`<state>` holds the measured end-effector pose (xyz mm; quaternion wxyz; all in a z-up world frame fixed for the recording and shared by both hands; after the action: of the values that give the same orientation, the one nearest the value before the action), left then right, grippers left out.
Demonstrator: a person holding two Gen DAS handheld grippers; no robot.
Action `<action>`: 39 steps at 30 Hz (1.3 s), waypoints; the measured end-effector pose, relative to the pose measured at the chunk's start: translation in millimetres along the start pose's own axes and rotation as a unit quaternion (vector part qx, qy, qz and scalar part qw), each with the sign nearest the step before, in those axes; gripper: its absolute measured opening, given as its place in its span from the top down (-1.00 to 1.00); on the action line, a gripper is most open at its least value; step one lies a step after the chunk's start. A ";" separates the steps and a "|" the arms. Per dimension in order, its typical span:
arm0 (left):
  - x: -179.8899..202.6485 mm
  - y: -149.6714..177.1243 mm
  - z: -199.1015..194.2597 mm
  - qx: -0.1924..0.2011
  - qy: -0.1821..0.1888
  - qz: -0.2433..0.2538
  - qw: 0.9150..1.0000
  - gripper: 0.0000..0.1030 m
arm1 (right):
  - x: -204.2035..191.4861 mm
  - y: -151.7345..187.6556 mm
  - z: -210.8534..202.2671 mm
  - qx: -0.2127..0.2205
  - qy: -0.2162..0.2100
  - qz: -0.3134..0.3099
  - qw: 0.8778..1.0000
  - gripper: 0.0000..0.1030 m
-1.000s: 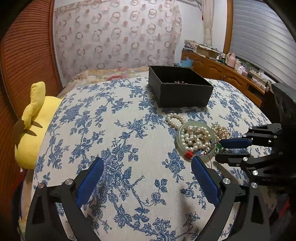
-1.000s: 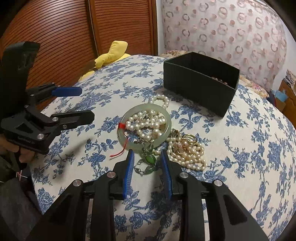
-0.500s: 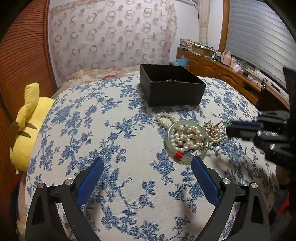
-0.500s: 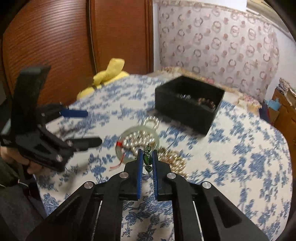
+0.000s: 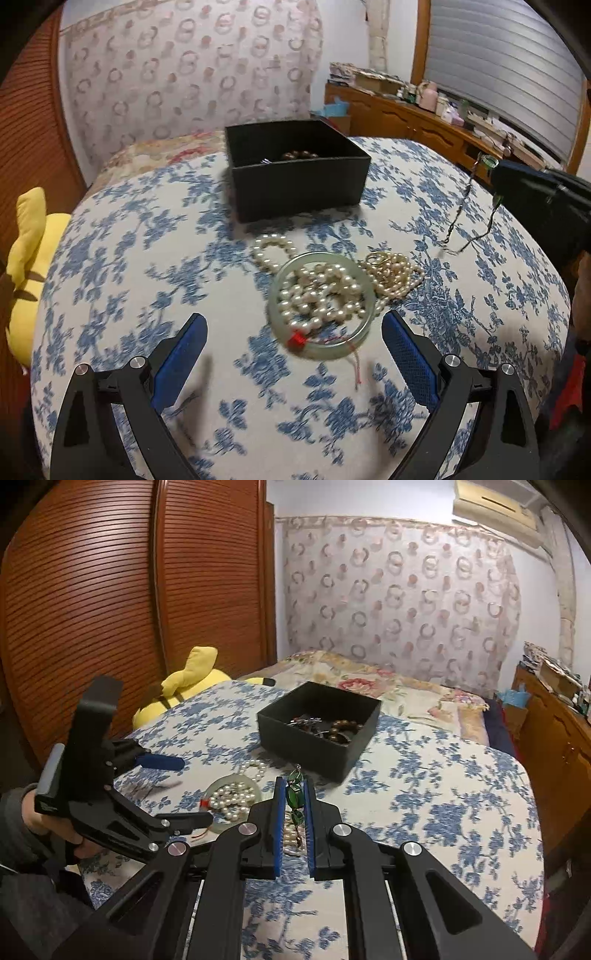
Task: Organize jewelry
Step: 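Grasp the green pendant with the right tool while the left tool grasps the jade bangle, then lower the pendant and jade bangle into the black box and open both tools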
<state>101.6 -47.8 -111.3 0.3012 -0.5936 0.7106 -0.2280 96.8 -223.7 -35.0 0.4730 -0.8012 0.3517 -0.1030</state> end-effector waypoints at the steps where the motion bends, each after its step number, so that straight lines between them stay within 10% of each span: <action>1: 3.0 -1.2 1.8 -0.001 -0.001 0.004 1.000 -0.78 | 2.2 1.1 -0.7 -0.001 0.002 0.002 1.000 0.79; 13: 18.5 -6.7 18.4 -0.011 -0.009 0.030 0.999 -0.78 | 10.1 16.0 6.0 -0.012 0.001 0.019 1.000 0.79; 18: 20.0 -6.9 17.1 -0.010 0.003 0.033 0.999 -0.34 | 11.6 20.4 8.9 -0.015 -0.001 0.024 1.000 0.79; 24: 13.7 -12.0 2.0 0.014 0.009 0.014 1.000 -0.33 | 13.7 18.4 9.3 -0.013 0.000 0.022 1.000 0.79; 39: -14.1 -56.4 -20.9 0.068 0.000 -0.023 0.997 -0.33 | 26.7 -50.5 27.9 0.022 -0.014 -0.017 1.000 0.79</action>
<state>128.5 -45.5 -55.7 0.3358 -0.5879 0.6796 -0.2824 153.7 -206.8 -12.4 0.4935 -0.7979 0.3292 -0.1069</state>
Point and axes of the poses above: each gripper's, at about its wrist camera, not at the fingertips, and z roughly the way its jaws point, x to its right, y to its underside, the point moved 4 cm from there along z, roughly the way its jaws point, and after that the axes turned 15 degrees about -y, right-handed, at the moved point
